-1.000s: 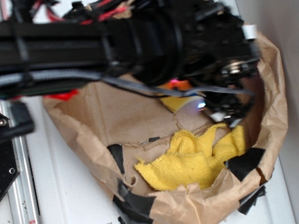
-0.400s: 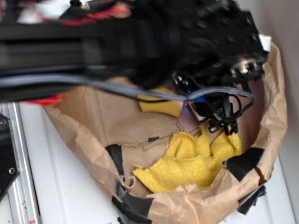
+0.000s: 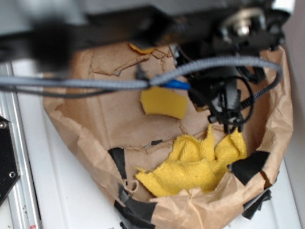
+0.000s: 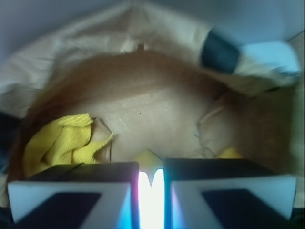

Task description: Grab the green sponge.

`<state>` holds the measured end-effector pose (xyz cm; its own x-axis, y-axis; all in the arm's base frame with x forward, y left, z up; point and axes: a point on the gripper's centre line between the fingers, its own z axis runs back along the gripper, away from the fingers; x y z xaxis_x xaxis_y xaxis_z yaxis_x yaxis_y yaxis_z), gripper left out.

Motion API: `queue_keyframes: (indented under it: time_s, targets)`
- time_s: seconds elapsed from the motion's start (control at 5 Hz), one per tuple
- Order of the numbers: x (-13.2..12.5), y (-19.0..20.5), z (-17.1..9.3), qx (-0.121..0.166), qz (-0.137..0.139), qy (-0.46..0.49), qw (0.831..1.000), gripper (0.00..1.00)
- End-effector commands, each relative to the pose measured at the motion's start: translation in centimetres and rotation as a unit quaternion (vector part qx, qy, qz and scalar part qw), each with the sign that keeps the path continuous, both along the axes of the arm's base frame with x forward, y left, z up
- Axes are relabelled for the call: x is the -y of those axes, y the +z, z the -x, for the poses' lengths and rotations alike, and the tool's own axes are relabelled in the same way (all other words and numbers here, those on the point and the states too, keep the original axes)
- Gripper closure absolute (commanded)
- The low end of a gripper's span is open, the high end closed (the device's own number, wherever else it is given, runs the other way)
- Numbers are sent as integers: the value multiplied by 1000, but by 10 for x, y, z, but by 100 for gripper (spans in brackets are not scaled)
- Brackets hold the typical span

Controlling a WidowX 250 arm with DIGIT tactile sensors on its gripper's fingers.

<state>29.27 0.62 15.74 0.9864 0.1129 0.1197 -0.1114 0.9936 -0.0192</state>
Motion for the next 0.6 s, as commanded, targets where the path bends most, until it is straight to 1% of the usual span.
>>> queue_keyframes:
  time_s: [0.0,0.2,0.4]
  targets:
    - [3,-26,8,10,-27,-245,969,0]
    - [13,-52,24,-8,-41,-350,936,0]
    - [8,-77,17,-29,-50,-351,935,0]
